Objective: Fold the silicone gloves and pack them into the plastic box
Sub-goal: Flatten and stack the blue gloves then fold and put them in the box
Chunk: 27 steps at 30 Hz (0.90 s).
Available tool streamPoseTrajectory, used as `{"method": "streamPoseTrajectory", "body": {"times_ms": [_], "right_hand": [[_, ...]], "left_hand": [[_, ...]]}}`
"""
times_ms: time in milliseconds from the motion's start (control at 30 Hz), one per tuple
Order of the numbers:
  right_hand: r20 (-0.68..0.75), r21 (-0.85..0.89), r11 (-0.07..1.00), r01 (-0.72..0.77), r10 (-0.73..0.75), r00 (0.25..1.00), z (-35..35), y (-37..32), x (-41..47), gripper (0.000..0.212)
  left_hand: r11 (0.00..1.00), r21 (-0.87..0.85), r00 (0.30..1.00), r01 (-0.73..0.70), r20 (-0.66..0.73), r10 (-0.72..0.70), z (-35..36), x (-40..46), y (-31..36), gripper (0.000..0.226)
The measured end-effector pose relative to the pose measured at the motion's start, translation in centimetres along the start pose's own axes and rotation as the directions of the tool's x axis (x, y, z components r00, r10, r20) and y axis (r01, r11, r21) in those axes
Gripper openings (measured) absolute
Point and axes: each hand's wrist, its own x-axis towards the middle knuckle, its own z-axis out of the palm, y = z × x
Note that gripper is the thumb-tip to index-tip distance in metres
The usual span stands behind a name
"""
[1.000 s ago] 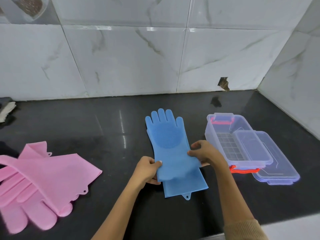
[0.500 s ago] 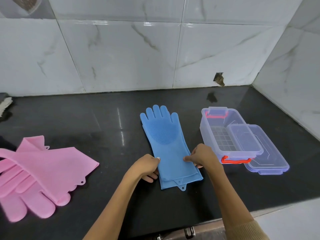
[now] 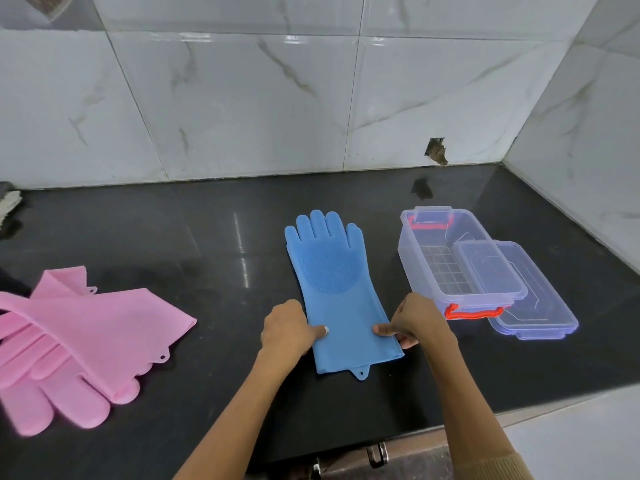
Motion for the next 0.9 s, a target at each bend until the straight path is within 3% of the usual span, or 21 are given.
{"method": "streamPoseTrajectory", "body": {"times_ms": [167,333,467,567,633,767,900], "right_hand": [[0.009,-0.034,0.997,0.063,-0.063,0.998,1.1,0.1,0.0,0.028],[0.129,0.060,0.995,0.083,-0.090,0.988,1.1,-1.0,-0.3,0.023],[-0.055,0.270,0.941,0.206,-0.199,0.979,2.0,-3.2,0.7,0.034],[-0.144,0.292,0.907,0.303,-0.272,0.952,2.7,-5.6,1.3,0.037],[-0.172,0.311,0.893,0.325,-0.284,0.943,3.0,-6.7,2.0,0.033],[-0.162,0.318,0.882,0.347,-0.310,0.937,3.2,-7.9,3.1,0.023],[-0.056,0.403,0.850,0.340,-0.347,0.936,3.2,-8.9,4.0,0.024]], "left_hand": [[0.992,0.097,0.996,-0.080,0.036,0.077,0.6,0.0,0.0,0.022],[0.997,0.071,0.990,-0.025,0.142,0.015,-0.3,0.7,-0.7,0.017],[0.991,-0.065,0.965,0.117,0.241,-0.098,-2.7,0.4,-1.9,0.011],[0.976,-0.094,0.942,0.195,0.295,-0.159,-4.4,0.4,-2.9,0.019],[0.975,-0.147,0.965,0.164,0.229,-0.128,-5.1,1.1,-3.2,0.018],[0.946,-0.323,0.993,-0.033,-0.119,-0.007,-6.0,4.3,-2.6,0.023],[0.832,-0.552,0.960,-0.059,-0.261,-0.105,-6.5,7.5,-2.5,0.026]]}}
